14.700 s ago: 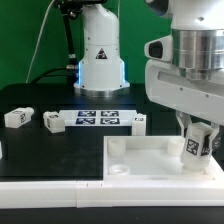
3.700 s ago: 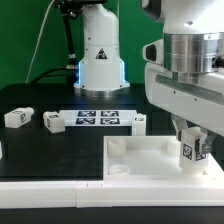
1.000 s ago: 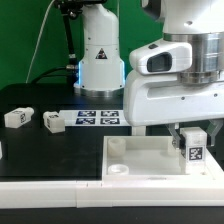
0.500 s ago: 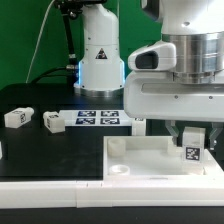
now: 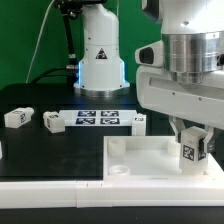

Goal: Assemble one leg

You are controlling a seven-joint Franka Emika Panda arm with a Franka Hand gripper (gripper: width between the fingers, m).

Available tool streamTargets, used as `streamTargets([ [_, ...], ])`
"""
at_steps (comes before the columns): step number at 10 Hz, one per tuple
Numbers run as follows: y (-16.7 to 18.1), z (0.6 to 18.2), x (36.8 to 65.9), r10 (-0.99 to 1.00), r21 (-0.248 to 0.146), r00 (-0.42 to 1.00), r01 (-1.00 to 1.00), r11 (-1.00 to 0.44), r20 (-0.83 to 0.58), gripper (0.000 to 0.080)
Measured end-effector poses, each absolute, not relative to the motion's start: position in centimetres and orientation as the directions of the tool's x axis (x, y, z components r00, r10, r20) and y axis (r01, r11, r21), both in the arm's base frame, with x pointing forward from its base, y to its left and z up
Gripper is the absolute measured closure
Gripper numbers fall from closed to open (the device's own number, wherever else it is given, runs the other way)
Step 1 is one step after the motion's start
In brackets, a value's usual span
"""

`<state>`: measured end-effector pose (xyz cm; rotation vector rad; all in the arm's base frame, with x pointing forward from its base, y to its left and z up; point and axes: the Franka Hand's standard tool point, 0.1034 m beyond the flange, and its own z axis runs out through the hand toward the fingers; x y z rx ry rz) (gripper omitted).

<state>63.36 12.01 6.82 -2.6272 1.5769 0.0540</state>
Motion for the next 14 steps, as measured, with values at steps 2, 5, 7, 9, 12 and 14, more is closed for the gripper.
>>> streamTargets([
  [2, 11.98, 6.82, 63.39, -0.941, -0.038, 0.329, -0.944, -0.327, -0.077, 0.0509],
  [5, 12.05, 6.82, 63.39, -0.972, -0.030, 0.221, -0.975, -0.219, -0.083, 0.0508],
  [7, 12.12, 6.82, 63.38, -0.963, -0.032, 0.255, -0.967, -0.253, -0.082, 0.0332],
  [9, 12.01, 6.67, 63.31, -0.882, -0.045, 0.465, -0.885, -0.463, -0.070, 0.0187],
  [12, 12.07, 6.71, 63.32, -0.712, -0.063, 0.700, -0.714, -0.697, -0.053, 0.0152],
  [14, 12.13, 6.68, 63.29, -0.527, -0.072, 0.849, -0.528, -0.846, -0.037, 0.0151],
])
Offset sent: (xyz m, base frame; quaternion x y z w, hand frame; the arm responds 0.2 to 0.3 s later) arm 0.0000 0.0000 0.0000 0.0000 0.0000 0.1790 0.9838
